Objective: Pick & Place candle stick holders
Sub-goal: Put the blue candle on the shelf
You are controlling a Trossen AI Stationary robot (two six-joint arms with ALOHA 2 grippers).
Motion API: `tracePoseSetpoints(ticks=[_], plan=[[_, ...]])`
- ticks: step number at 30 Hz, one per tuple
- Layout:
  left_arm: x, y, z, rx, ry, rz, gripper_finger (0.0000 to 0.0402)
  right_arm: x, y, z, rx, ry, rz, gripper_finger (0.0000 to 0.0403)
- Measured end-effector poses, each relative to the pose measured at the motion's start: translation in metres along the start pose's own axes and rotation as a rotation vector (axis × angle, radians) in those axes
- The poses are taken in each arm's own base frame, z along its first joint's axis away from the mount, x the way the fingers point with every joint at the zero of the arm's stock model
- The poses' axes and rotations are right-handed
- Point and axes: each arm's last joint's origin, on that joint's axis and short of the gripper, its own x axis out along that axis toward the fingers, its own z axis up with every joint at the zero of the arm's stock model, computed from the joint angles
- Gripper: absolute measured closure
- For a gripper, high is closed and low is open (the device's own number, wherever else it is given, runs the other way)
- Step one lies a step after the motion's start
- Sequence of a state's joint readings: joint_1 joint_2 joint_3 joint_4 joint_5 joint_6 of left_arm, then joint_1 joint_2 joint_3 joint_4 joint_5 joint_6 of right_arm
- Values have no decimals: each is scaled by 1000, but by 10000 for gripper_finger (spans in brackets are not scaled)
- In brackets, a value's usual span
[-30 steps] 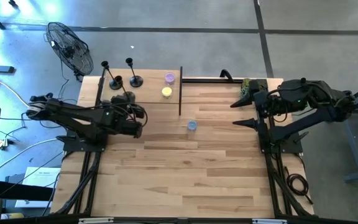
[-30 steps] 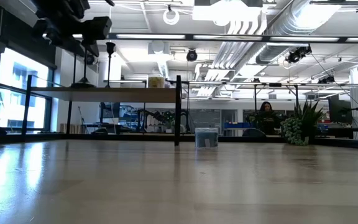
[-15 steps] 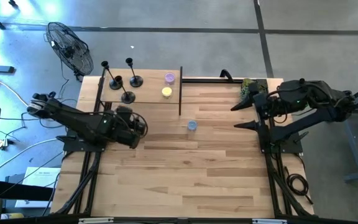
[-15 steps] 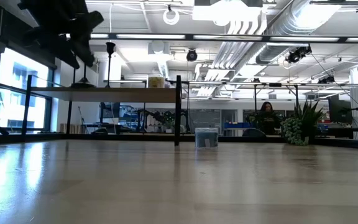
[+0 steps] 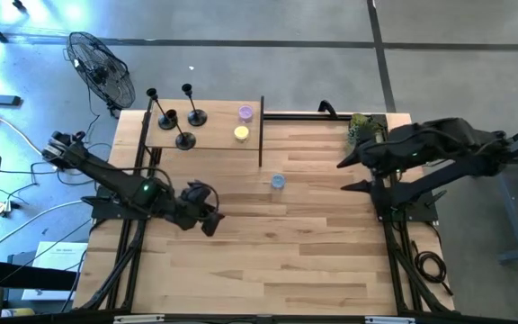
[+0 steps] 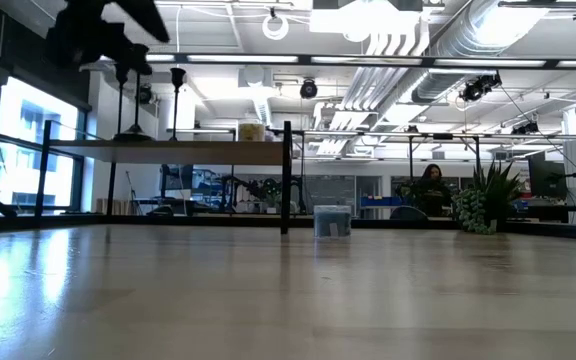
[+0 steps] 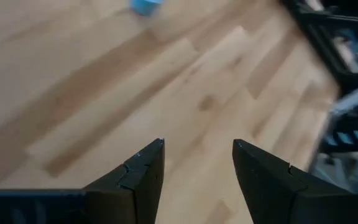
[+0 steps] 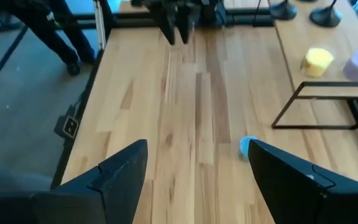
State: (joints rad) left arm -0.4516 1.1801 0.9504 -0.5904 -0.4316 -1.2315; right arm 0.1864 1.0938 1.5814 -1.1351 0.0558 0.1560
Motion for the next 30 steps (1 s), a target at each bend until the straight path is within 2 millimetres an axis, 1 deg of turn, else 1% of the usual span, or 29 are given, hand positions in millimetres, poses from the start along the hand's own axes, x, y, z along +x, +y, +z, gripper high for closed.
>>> tracePoseSetpoints(ticks=[2,4,9,11,15,19,23,27,30], plan=[[-1,-3,-1,-5,6,-27,215,12,1,3,-16,31,-2,128],[0,-3,-2,-5,11,-25,215,28,2,7,-46,60,-17,128],[1,-1,-2,1,-1,-3,215,78,-3,16,-60,160,-71,128],[0,2,-2,22,-13,26,215,101,-10,17,-57,219,-96,128],[-7,10,-1,63,2,75,215,146,-32,14,-16,347,-152,128],[-16,15,1,78,20,80,215,184,-56,9,33,438,-195,128],[-23,17,2,121,72,48,215,210,-73,2,116,492,-219,128],[-27,19,3,181,77,39,215,225,-81,-2,138,525,-225,128],[-29,20,4,219,77,43,215,234,-87,-3,148,515,-238,128]])
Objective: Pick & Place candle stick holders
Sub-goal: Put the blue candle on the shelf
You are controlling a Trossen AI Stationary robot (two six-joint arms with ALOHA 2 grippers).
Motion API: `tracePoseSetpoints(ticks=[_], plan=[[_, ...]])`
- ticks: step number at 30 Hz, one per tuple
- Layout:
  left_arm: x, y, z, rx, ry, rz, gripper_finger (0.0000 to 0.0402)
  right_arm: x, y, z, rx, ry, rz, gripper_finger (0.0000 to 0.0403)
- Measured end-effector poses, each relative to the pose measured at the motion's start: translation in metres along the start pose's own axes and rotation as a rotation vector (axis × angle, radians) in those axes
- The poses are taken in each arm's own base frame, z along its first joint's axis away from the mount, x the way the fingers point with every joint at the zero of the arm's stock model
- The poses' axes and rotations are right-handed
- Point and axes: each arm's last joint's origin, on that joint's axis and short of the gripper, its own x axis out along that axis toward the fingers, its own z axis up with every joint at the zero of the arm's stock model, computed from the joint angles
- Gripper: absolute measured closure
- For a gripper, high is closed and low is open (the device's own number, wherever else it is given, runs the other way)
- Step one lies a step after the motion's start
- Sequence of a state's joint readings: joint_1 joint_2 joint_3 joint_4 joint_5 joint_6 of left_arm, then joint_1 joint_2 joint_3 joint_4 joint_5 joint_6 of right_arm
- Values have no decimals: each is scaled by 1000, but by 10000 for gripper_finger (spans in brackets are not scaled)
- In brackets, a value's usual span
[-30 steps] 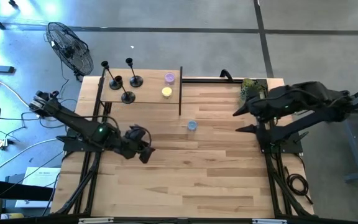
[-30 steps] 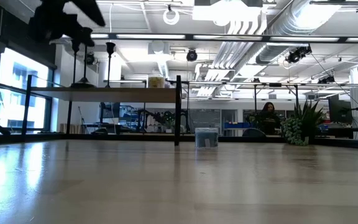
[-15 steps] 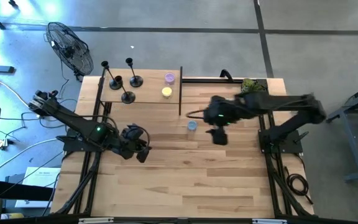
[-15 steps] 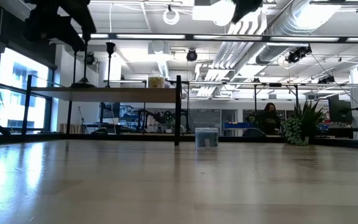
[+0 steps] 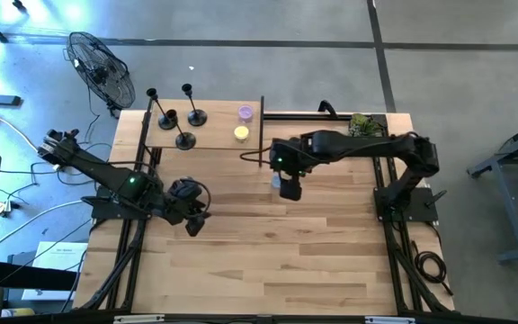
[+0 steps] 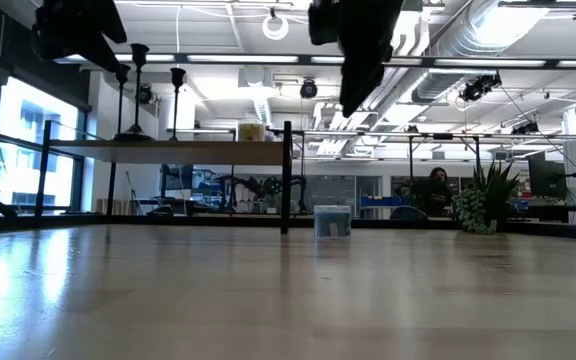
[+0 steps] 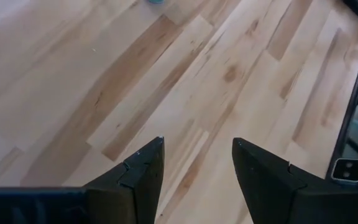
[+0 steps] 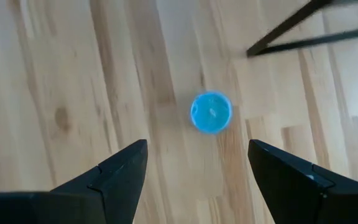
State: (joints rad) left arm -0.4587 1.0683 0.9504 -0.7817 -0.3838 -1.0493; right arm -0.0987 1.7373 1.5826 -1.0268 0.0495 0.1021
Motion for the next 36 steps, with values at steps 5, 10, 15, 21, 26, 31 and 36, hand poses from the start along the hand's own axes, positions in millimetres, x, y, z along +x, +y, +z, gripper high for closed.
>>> tracePoseSetpoints(ticks=[5,10,15,21,26,31,36], plan=[[0,1,-1,52,5,9,215,21,-10,9,42,-10,-3,128],[0,1,-1,63,6,12,215,38,-21,10,161,39,-20,128],[0,1,-1,57,6,12,215,48,-29,10,297,74,-40,128],[0,-1,1,17,-10,-12,215,65,-30,8,391,115,-100,128],[0,-4,2,-31,-21,-35,215,84,-29,7,405,166,-90,128],[0,-6,3,-68,-24,-66,215,93,-28,7,366,194,-56,128],[0,-9,5,-80,-23,-103,215,94,-26,9,328,183,13,128]])
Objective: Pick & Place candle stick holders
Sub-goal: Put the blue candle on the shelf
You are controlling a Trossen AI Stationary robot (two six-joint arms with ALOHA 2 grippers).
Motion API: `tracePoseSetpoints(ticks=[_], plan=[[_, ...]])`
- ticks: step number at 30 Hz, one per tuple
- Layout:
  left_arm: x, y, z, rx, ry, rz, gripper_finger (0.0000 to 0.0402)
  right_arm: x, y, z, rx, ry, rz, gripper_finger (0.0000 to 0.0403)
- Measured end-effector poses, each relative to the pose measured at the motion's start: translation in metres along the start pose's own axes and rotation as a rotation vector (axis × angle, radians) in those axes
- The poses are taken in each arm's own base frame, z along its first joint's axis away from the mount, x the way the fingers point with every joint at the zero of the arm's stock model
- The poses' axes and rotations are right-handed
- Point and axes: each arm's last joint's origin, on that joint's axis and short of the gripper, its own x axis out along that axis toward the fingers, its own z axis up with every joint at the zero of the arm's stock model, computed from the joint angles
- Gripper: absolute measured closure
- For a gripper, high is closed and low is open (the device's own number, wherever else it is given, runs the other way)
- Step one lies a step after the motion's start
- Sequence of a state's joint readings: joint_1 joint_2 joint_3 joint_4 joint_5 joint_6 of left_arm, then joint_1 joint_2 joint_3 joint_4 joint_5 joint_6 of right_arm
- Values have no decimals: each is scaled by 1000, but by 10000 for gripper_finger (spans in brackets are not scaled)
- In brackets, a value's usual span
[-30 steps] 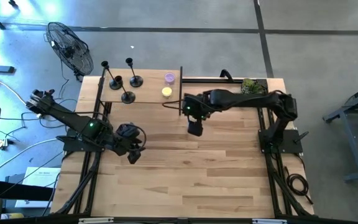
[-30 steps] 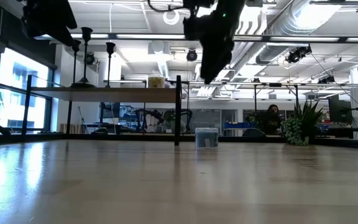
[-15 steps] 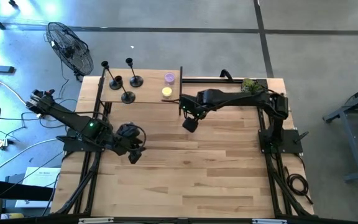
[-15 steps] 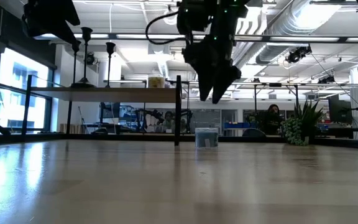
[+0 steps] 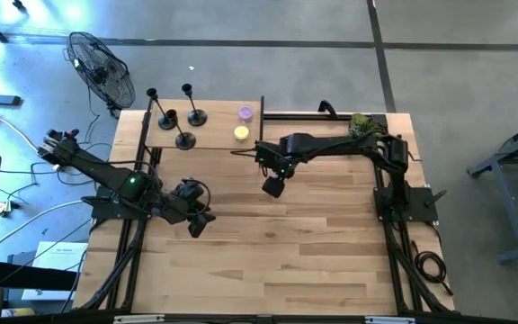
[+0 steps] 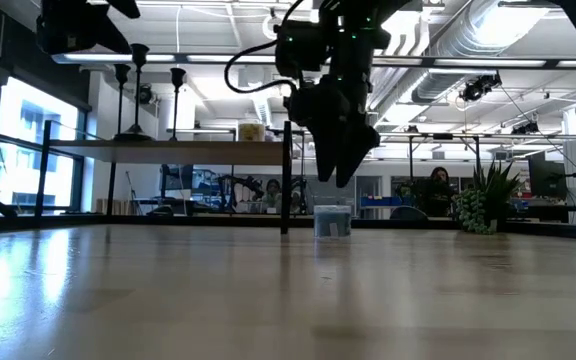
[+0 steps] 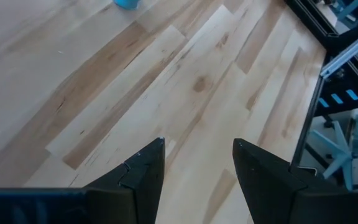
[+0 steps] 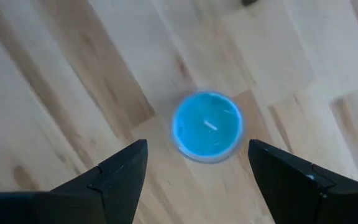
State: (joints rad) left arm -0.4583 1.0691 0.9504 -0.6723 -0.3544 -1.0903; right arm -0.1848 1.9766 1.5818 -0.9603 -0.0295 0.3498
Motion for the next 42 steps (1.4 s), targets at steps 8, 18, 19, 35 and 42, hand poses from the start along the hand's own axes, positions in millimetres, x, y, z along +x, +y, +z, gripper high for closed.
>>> tracePoseSetpoints(ticks=[8,18,19,35,42], plan=[[0,-1,0,-23,-1,-16,215,4,-1,-2,-18,7,4,128],[0,-2,1,-26,-6,-26,215,20,-4,-10,-47,20,-1,128],[0,-2,1,-26,-6,-25,215,20,-4,-10,-52,20,-1,128],[0,-2,1,-24,-8,-25,215,19,-10,-2,-81,-42,-14,128],[0,-2,1,-22,-6,-21,215,25,-17,-1,-69,-6,8,128]])
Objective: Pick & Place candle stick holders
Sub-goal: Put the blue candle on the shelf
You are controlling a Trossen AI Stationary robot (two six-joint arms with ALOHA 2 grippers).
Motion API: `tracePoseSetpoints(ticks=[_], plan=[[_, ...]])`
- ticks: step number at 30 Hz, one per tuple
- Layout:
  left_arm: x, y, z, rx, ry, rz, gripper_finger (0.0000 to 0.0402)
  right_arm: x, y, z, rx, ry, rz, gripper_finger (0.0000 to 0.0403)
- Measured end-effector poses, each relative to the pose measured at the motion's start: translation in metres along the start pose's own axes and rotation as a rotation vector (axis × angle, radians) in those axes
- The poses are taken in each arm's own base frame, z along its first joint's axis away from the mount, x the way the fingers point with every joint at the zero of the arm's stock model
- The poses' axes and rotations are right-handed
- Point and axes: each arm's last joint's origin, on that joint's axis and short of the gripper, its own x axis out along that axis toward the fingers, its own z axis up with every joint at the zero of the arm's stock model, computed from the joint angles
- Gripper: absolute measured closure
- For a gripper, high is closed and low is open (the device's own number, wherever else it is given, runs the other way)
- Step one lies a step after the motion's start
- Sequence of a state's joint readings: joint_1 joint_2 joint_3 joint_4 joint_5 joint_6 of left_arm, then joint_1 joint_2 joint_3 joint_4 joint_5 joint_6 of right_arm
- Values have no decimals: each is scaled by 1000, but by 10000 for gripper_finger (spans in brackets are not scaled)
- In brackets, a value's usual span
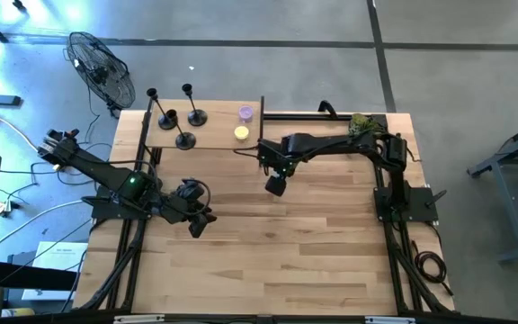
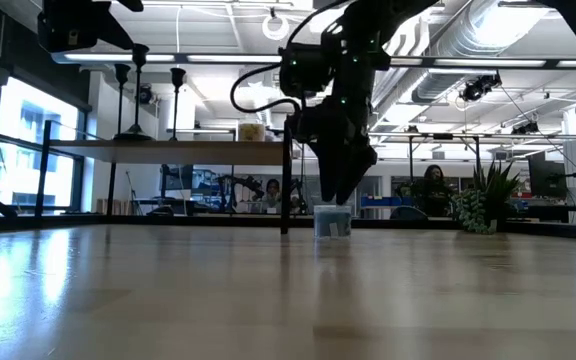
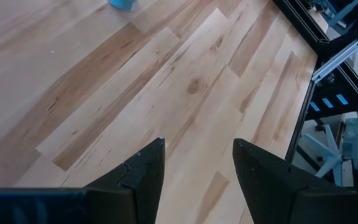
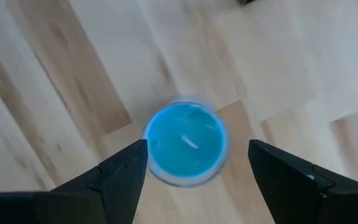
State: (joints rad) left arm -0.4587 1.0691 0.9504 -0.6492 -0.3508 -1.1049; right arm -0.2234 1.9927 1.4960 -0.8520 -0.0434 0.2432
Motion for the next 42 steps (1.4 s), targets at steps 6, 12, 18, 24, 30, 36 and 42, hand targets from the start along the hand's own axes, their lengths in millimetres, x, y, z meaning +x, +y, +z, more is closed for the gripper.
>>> tracePoseSetpoints(ticks=[6,12,18,24,30,36,42], plan=[[0,0,0,27,2,5,215,6,2,-1,-1,32,54,128],[0,1,0,47,-5,11,215,6,2,-1,-37,29,37,127],[0,1,0,59,-8,20,215,6,2,-1,-39,33,40,127],[0,3,-1,66,-8,41,215,6,3,-1,-44,37,62,127],[0,3,-1,66,-11,42,215,6,3,-1,-44,33,66,127],[0,3,-1,65,-10,42,215,6,3,0,-56,23,60,127],[0,3,-1,66,-10,42,215,6,3,2,-58,-1,66,127]])
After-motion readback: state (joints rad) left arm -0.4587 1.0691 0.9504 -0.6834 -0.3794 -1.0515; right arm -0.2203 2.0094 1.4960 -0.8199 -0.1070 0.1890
